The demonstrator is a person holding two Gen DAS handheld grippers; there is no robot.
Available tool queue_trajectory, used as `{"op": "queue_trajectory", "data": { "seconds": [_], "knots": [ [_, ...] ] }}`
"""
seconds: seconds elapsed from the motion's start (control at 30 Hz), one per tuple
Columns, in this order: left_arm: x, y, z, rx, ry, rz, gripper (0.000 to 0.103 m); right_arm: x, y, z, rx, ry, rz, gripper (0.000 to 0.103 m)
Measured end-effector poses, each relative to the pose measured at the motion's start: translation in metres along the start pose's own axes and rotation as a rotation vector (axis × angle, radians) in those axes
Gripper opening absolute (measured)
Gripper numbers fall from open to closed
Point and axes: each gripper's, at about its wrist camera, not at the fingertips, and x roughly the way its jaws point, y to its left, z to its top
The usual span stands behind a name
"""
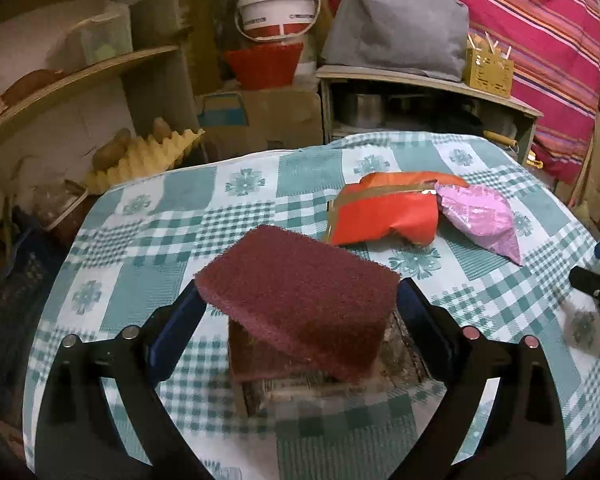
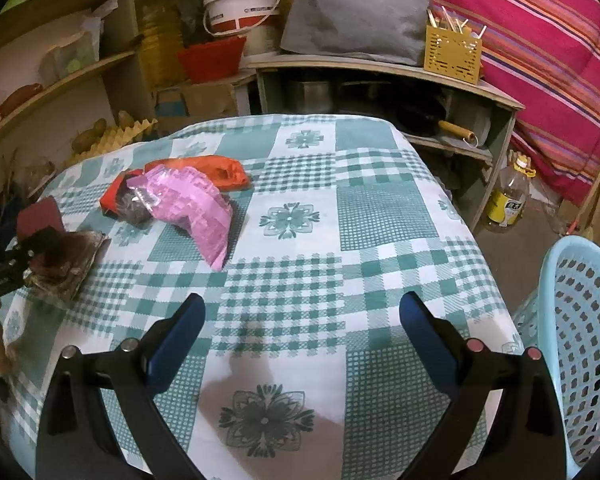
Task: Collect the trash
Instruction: 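Close the left tool on the maroon pad and lift it, then grasp the pink wrapper with the right tool while the left tool holds the maroon pad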
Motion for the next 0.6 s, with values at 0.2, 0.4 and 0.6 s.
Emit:
{"op": "queue_trajectory", "data": {
  "seconds": [0.2,0.4,0.6],
  "knots": [
    [-0.011,0.002,-0.01,-0.027,0.027,0.051,0.093,0.008,0.021,0.004,-0.03,0.007,0.017,0.096],
    [-0.009,0.033,-0.007,-0.095,0.027,0.074,0.093,0.026,0.045,0.02,-0.101,0.021,0.0,0.096],
    [-0.003,0.061,-0.001,-0.184,0.038,0.076,0.093,0.055,0.072,0.036,-0.193,0.067,-0.012,0.095]
  ]
}}
